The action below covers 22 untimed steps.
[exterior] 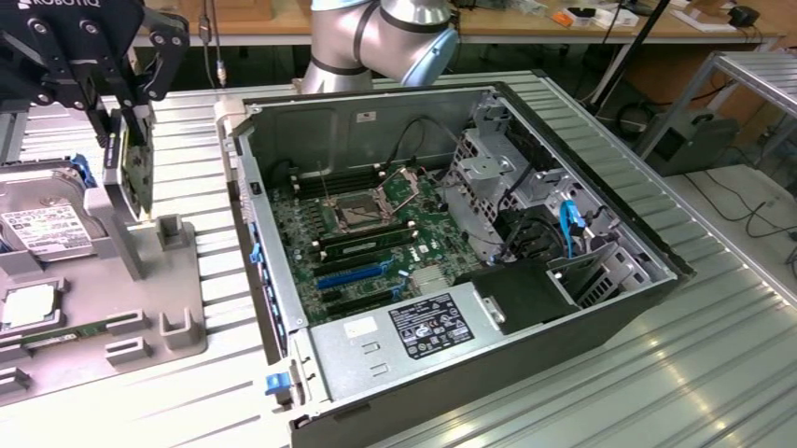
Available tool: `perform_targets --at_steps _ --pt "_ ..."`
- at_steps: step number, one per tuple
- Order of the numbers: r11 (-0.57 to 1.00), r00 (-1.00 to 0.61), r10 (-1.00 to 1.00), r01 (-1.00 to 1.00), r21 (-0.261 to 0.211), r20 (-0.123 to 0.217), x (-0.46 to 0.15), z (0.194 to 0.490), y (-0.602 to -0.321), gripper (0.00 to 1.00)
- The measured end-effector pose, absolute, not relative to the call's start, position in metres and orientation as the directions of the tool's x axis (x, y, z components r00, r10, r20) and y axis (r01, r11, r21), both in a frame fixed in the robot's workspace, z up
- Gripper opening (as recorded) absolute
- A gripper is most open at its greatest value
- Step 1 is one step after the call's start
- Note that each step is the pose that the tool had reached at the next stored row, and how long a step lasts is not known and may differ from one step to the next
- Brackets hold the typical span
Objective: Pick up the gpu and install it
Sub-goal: 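Pick up the gpu and move the gpu toward the slot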
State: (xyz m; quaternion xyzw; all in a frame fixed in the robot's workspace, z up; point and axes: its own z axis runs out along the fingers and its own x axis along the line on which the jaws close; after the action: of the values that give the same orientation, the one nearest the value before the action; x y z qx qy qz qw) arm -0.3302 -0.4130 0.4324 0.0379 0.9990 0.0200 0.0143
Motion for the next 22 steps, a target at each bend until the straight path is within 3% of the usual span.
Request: perform_targets --at_steps 22 --pt "0.996 -0.997 0.076 0.075 0.041 -0.027 -0.3208 0.4325 -0.413 0.27"
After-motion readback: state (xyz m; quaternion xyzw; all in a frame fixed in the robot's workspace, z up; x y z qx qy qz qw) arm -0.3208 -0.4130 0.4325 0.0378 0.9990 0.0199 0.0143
